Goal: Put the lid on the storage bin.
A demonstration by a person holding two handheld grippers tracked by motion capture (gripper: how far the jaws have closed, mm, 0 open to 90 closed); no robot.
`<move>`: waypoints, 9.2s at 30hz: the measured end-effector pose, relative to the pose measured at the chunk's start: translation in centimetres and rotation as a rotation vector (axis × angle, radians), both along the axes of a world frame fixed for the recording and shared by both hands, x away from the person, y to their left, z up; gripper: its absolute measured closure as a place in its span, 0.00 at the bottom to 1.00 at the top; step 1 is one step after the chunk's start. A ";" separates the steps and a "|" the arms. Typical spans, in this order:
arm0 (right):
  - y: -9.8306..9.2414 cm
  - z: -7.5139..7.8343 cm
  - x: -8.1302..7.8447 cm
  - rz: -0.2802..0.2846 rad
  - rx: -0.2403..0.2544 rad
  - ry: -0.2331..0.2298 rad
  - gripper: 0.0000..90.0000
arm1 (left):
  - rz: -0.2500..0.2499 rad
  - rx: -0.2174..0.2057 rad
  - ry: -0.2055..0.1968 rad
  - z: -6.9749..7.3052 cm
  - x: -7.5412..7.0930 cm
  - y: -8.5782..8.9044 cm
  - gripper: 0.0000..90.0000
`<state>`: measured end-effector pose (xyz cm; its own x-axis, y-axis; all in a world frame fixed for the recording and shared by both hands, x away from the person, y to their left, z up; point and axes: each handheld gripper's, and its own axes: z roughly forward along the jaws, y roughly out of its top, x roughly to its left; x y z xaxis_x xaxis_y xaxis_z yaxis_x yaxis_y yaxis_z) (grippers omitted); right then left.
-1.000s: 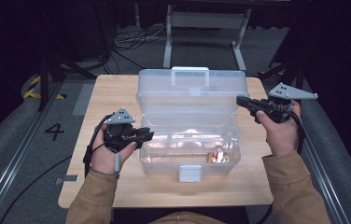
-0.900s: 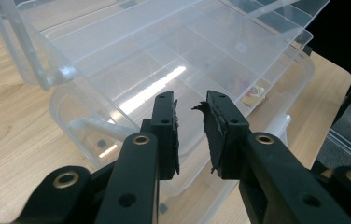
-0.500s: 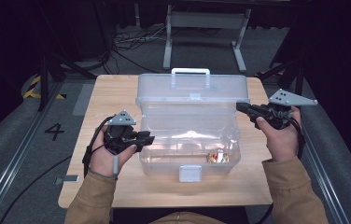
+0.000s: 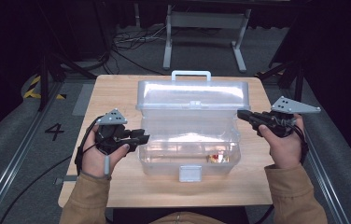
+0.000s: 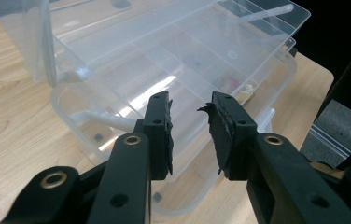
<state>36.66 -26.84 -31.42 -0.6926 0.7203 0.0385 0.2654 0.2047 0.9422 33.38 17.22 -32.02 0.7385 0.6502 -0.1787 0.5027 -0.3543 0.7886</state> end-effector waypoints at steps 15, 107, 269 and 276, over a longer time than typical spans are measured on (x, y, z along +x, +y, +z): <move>-0.5 0.2 -1.3 0.027 -0.057 0.067 1.00 | 0.001 -0.015 0.004 0.4 0.0 0.8 0.95; 0.2 -1.8 -3.1 0.183 -0.475 0.431 1.00 | -0.109 0.311 0.280 -0.8 0.5 -0.8 1.00; -8.0 -16.5 7.9 -0.199 -0.266 0.442 0.53 | 0.286 0.246 0.302 -14.1 7.4 7.0 0.68; -7.4 -16.9 7.9 -0.188 -0.296 0.436 0.53 | 0.271 0.259 0.306 -14.3 7.4 6.8 0.66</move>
<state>44.59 -34.28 -48.33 -0.5164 0.8535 0.0701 0.6753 0.3555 0.6462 40.78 23.97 -46.36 0.4753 0.8636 -0.1680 0.7989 -0.3436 0.4937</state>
